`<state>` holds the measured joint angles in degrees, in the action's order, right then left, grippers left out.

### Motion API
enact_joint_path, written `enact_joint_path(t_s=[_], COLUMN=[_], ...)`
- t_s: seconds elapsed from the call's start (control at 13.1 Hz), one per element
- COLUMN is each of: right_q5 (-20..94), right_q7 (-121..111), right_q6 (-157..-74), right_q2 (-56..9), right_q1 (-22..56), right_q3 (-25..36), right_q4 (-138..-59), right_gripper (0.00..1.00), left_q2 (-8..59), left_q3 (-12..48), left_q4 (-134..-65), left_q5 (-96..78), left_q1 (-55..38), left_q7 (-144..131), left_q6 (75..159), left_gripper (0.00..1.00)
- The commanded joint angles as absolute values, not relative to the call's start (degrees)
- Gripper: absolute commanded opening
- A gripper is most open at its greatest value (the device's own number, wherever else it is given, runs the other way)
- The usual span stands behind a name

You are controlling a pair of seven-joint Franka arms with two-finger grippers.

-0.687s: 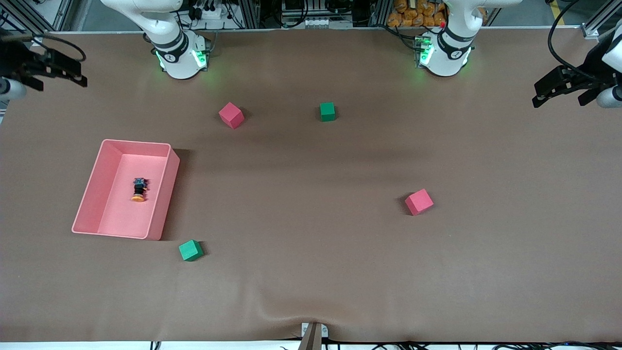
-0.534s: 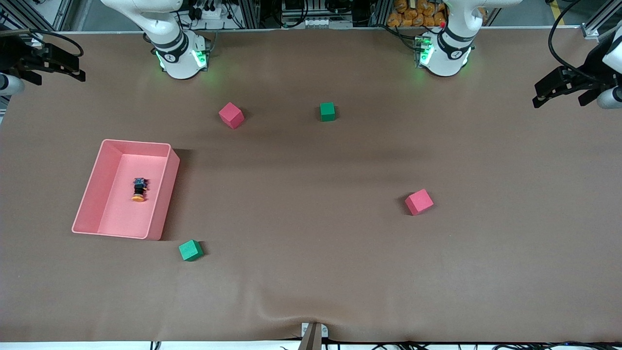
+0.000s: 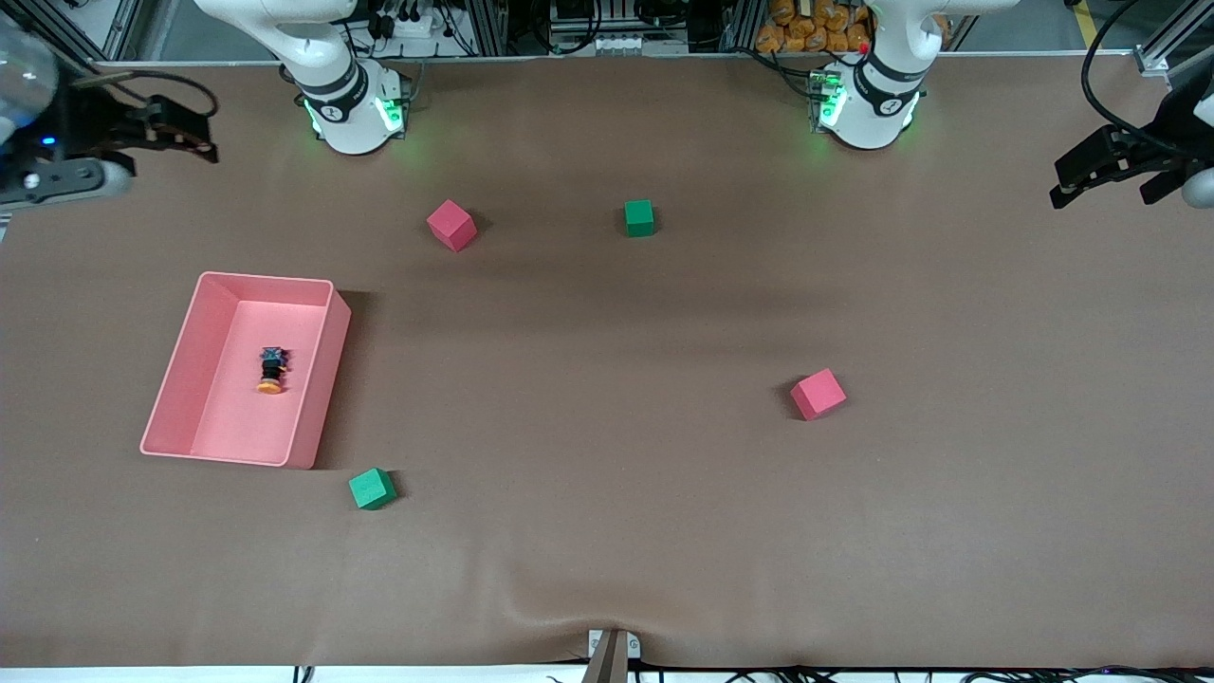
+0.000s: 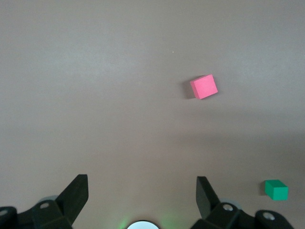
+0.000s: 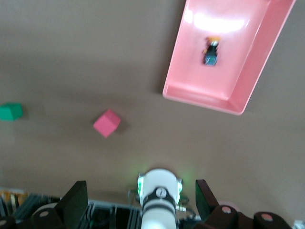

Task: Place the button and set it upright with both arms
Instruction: 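Reach the right gripper down into the pink tray toward the button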

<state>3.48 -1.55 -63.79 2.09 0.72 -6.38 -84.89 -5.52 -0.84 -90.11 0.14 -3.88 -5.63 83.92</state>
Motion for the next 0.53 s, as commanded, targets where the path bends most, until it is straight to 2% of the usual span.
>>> enact_joint_path(t_s=[0.0,0.31,0.46], right_q5=[4.3,3.52,4.12], right_q7=[-1.14,-1.23,-1.67], right_q6=[-54.7,-52.03,-53.61], right_q2=[3.16,6.94,3.8], right_q1=[0.44,0.26,-1.65], right_q3=[-5.89,-5.8,-4.75], right_q4=[-84.38,-84.11,-84.11], right_gripper=[1.0,1.0,1.0], left_q2=[-4.66,-4.66,-4.66], left_q3=[-0.79,-0.79,-0.79], left_q4=[-88.24,-88.42,-88.59], left_q5=[0.53,0.53,0.44], left_q1=[-3.6,-3.6,-3.6], left_q7=[-4.22,-4.13,-3.96], left_q6=[82.35,82.27,82.27], left_gripper=[1.0,1.0,1.0])
